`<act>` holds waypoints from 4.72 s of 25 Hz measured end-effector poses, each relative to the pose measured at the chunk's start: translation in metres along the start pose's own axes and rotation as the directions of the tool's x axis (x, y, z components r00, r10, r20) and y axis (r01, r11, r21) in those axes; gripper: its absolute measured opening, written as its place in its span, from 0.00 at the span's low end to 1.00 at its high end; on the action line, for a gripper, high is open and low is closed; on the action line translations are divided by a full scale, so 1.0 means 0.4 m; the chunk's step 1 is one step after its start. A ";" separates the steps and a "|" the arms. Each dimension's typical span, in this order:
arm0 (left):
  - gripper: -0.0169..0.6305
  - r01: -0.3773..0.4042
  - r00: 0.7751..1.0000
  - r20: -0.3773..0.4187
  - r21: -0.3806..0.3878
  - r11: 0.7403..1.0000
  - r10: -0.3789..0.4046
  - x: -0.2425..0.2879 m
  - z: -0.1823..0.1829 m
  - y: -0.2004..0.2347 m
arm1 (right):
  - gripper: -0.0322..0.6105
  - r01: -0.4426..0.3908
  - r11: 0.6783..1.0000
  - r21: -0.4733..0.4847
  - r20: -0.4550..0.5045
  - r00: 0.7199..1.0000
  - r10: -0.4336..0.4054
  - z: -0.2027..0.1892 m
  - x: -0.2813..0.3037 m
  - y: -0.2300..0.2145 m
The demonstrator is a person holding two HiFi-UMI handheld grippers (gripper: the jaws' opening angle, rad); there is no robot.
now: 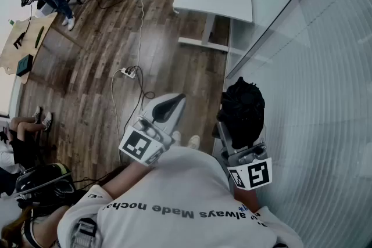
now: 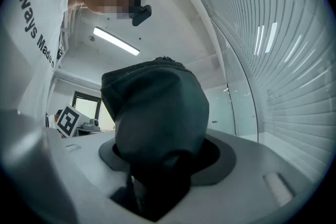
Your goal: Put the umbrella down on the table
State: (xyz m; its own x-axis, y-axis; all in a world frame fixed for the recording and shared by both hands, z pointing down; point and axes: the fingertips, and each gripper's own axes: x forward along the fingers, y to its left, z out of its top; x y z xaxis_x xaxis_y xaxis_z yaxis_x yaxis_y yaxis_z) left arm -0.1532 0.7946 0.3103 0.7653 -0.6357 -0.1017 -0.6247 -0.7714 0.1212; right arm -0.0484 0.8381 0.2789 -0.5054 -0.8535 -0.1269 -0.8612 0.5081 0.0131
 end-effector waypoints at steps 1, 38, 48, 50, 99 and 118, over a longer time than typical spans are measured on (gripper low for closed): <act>0.03 -0.002 1.000 0.003 0.000 1.000 0.002 0.003 0.001 0.000 | 0.46 0.000 1.000 0.003 0.001 1.000 0.000 0.000 0.000 -0.005; 0.03 -0.020 1.000 -0.010 -0.007 1.000 0.020 0.304 -0.006 0.659 | 0.47 -0.046 0.995 0.083 0.018 0.999 0.045 -0.133 0.682 -0.208; 0.03 -0.021 0.999 -0.027 -0.018 1.000 0.020 0.441 -0.038 0.812 | 0.47 0.010 0.994 0.112 -0.007 1.000 -0.009 -0.206 0.840 -0.350; 0.03 -0.016 1.000 -0.027 -0.017 1.000 0.016 0.482 -0.040 0.834 | 0.47 0.018 0.993 0.116 -0.008 1.000 -0.017 -0.216 0.868 -0.390; 0.03 0.001 0.998 -0.065 -0.010 1.000 -0.001 1.724 -0.158 1.679 | 0.47 0.038 0.986 0.161 -0.021 0.999 -0.035 -0.440 1.836 -1.508; 0.03 0.040 0.997 -0.066 -0.023 0.999 -0.041 1.952 -0.173 1.951 | 0.47 0.057 0.985 0.164 -0.009 0.998 -0.056 -0.504 2.140 -1.677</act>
State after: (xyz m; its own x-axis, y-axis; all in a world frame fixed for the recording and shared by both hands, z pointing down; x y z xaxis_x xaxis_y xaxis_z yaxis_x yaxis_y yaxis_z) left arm -0.0324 -0.3015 0.3939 0.7991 -0.5998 -0.0408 -0.5898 -0.7953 0.1402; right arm 0.0858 -0.2568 0.3614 -0.4567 -0.8816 -0.1188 -0.8680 0.4709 -0.1574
